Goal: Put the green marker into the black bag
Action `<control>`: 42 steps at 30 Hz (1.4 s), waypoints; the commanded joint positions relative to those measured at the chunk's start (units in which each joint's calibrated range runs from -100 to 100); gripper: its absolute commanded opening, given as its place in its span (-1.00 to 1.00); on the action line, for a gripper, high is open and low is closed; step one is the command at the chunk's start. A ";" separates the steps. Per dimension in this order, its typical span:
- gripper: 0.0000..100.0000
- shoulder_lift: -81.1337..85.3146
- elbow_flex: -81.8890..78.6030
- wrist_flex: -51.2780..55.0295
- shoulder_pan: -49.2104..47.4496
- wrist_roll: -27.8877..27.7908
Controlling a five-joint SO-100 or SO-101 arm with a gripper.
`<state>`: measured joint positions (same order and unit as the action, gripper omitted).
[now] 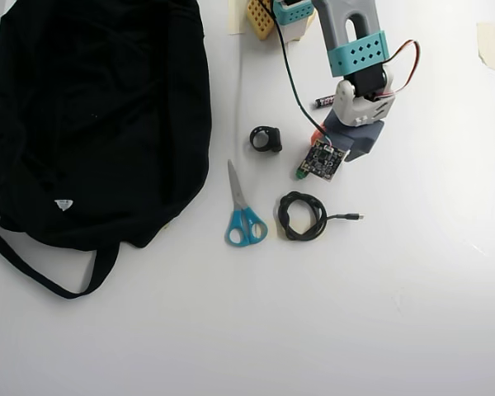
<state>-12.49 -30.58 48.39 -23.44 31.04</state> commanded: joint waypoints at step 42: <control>-0.56 -5.26 -1.22 4.58 2.72 0.06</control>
<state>-13.49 -30.42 53.03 -20.35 31.18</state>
